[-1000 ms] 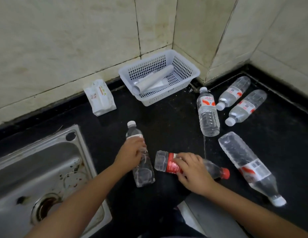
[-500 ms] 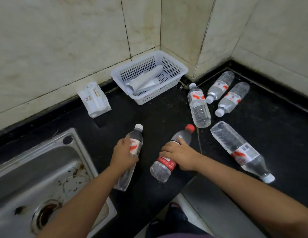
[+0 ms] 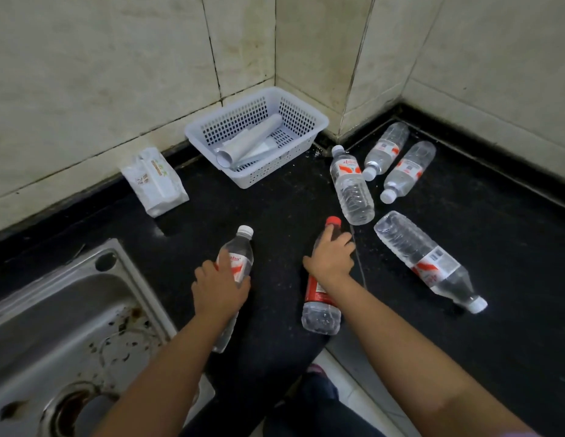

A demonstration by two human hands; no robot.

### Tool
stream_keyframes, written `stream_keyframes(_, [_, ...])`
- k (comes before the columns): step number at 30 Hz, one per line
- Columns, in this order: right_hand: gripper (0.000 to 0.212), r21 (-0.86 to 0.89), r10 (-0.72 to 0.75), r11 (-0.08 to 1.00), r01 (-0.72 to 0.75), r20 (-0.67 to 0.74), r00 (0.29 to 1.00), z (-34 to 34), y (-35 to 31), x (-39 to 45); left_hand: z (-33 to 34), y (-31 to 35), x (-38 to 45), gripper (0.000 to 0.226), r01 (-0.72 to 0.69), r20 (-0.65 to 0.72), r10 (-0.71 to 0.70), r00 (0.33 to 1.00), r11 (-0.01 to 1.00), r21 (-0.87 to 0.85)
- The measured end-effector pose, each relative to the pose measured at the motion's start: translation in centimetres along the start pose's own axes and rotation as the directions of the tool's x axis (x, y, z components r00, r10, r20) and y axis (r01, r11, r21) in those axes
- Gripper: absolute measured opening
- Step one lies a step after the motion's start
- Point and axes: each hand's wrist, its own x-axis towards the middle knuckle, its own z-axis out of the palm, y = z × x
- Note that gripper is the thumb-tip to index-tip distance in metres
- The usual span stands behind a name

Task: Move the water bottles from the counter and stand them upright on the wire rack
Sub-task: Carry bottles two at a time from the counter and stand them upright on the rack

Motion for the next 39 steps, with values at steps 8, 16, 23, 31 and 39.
stream_keyframes(8, [0.083,-0.113,-0.131,0.985,0.129,-0.009,0.991,1.1,0.9,-2.5,0.7,0.5,-0.5,0.073,-0.076,-0.039,0.085,0.996,0.979,0.19])
stream_keyframes(16, [0.08,-0.051,-0.261,0.965,0.256,-0.248,0.933,-2.0,9.0,-9.5,0.7,6.4,-5.2,0.08,-0.467,-0.192,0.543,0.818,0.82,0.331])
stream_keyframes(23, [0.096,0.006,-0.085,0.994,0.112,-0.618,0.782,-9.5,22.4,-16.8,1.6,19.5,-14.4,0.086,-0.77,-0.283,0.849,0.446,0.525,0.364])
stream_keyframes(31, [0.093,-0.006,0.081,0.985,-0.17,-0.862,0.5,-13.0,45.1,-33.6,7.9,34.8,-37.1,0.086,-0.945,-0.351,0.936,0.003,0.118,0.305])
stream_keyframes(39, [0.092,0.076,0.195,0.885,-0.459,-0.956,0.217,-16.3,63.5,-51.2,13.1,44.9,-60.2,0.085,-0.961,-0.485,0.83,-0.275,-0.223,0.164])
